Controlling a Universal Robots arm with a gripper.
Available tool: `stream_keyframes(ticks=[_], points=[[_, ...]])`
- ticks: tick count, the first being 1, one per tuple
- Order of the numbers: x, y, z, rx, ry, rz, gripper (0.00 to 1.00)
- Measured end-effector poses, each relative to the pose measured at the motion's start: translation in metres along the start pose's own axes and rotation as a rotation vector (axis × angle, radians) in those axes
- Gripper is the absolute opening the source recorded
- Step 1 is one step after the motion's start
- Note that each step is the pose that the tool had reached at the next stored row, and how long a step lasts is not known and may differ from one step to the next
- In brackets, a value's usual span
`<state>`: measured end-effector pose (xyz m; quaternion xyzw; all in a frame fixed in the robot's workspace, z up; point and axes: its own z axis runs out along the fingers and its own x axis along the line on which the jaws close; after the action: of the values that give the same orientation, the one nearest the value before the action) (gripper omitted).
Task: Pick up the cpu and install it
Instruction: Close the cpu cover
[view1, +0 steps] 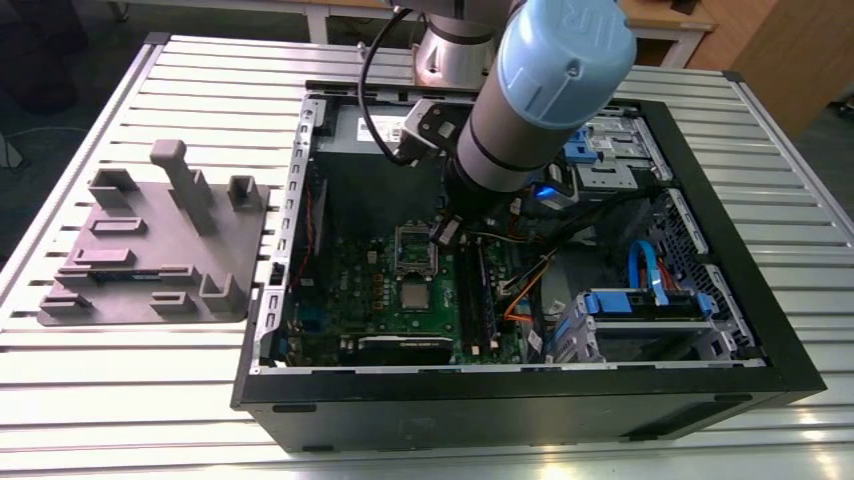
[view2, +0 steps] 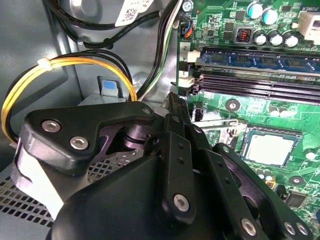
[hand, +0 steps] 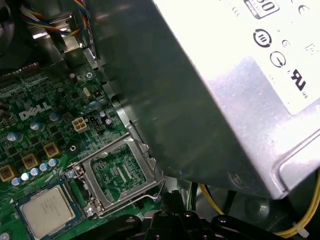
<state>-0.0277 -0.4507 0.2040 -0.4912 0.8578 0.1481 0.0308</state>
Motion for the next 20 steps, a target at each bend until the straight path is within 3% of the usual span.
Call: stream_keyframes(ticks=[20], points=[[-0.0003, 0.0018, 0.0026, 0.0016, 0.0028, 0.000, 0.11]])
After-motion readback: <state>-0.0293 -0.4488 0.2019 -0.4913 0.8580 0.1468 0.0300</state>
